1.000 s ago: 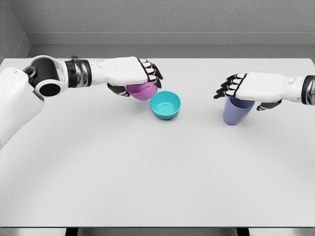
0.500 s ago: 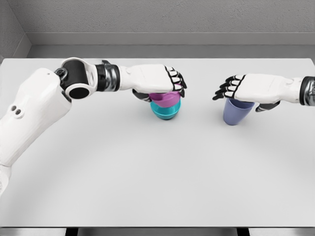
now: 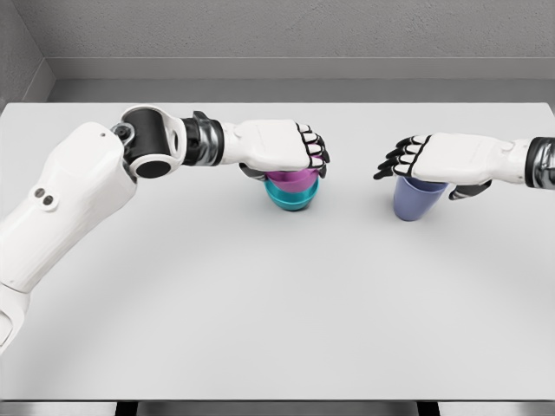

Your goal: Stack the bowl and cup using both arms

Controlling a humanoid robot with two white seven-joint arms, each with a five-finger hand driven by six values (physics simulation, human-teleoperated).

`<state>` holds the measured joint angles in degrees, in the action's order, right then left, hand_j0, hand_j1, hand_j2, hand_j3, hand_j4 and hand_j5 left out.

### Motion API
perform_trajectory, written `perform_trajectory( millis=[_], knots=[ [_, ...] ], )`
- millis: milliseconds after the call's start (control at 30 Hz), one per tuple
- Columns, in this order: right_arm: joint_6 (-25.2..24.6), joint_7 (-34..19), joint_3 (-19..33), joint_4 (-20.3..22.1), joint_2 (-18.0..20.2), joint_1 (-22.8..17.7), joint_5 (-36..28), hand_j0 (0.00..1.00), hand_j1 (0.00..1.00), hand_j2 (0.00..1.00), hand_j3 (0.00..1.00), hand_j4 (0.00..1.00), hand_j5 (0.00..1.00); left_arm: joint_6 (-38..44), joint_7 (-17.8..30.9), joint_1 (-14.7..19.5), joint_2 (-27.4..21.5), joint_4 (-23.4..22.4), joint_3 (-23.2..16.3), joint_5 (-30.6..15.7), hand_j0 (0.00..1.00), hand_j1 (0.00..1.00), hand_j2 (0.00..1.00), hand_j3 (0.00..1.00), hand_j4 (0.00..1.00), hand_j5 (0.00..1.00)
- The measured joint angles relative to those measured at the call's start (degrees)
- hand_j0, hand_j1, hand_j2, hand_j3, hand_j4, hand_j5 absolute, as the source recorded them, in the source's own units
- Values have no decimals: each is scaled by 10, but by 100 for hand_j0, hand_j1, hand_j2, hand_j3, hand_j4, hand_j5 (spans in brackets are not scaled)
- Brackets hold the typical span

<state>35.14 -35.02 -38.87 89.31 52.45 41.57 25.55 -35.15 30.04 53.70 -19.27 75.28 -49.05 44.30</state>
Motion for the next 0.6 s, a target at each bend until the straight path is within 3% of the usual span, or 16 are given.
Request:
perform_trajectory(
  millis=[600],
  knots=[
    [0,0,-3,-17,-10,0,9,100,100,100,100,100,100,0,-1,1,8,-7,-9,51,67,67,67,67,67,67]
  ],
)
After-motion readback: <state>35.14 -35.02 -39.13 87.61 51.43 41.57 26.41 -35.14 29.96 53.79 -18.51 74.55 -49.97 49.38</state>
